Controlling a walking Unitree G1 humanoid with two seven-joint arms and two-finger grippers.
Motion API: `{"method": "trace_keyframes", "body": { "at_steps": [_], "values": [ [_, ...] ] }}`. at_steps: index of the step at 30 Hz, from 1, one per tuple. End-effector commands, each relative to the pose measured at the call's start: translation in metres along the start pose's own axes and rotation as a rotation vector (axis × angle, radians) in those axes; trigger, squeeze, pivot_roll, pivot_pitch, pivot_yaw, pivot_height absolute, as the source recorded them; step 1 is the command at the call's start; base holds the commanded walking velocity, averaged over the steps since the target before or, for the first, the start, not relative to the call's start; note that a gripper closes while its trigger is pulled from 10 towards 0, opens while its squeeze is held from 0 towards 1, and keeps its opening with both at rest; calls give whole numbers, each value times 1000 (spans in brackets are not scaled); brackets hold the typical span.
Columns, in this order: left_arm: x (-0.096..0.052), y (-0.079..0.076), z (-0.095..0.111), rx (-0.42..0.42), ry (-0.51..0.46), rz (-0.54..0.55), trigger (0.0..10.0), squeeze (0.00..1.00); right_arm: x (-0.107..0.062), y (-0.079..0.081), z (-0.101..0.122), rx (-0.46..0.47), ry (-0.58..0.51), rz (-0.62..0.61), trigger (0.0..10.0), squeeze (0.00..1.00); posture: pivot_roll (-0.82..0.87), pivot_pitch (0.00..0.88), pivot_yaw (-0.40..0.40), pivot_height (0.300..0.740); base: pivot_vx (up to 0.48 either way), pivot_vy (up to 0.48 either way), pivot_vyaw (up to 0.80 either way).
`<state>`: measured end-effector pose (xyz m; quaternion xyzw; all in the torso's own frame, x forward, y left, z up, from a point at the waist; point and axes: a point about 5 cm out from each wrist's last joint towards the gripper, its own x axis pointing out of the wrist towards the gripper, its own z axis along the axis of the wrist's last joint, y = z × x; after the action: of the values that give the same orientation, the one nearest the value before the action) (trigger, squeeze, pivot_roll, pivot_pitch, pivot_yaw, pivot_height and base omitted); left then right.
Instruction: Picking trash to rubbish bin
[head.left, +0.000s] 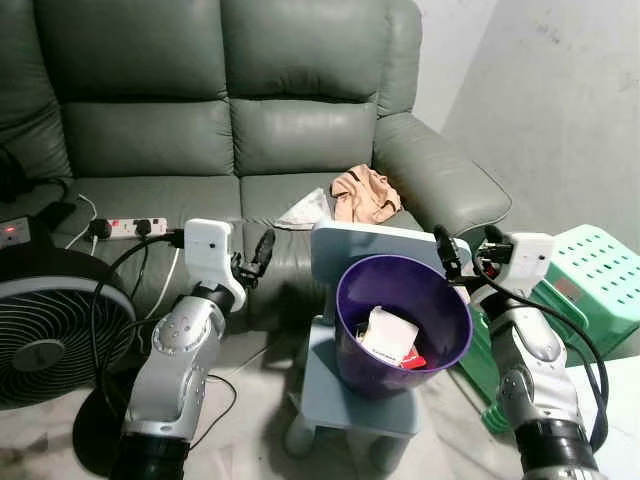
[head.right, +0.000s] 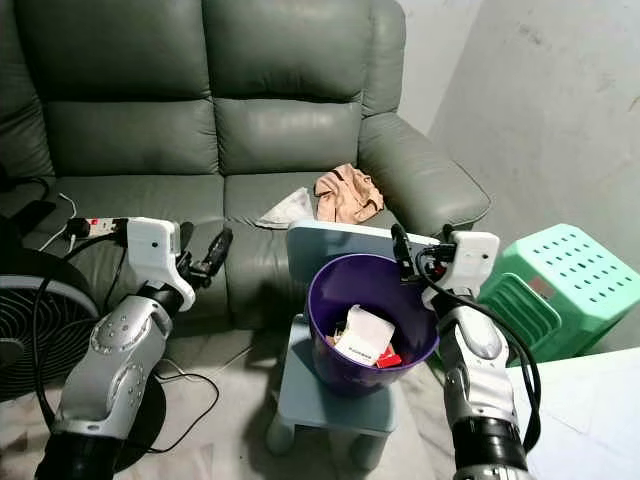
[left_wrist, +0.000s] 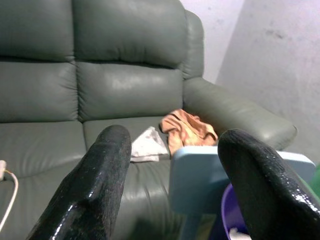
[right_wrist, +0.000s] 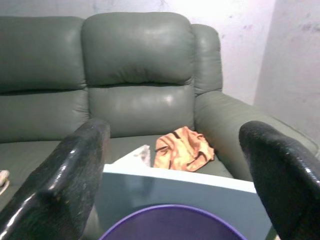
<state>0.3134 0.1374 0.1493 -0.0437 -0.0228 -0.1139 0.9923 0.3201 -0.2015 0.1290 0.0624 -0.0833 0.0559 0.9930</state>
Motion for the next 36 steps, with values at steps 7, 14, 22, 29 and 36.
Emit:
{"method": "trace_keyframes", "body": {
  "at_steps": [7,14,22,29,36],
  "values": [
    [10,14,0,-36,-35,45,10000,0,-15,1,7,-80,-38,-60,10000,165,-8,0,-73,740,0,0,0],
    [10,29,-8,-63,-24,110,10000,0,-25,6,-1,-80,-33,-116,10000,0,-16,0,-64,740,0,0,0],
    [15,35,-7,-58,-25,113,10000,0,-20,9,0,-101,-20,-128,10000,0,-14,0,-60,740,0,0,0],
    [15,36,-9,-57,-17,114,10000,0,-21,8,-5,-108,15,-136,10000,0,-10,0,-61,740,0,352,0],
    [15,34,-14,-39,-4,111,10000,0,-22,12,-11,-109,61,-127,10000,0,-12,0,-63,740,0,390,-261]
  ]
}}
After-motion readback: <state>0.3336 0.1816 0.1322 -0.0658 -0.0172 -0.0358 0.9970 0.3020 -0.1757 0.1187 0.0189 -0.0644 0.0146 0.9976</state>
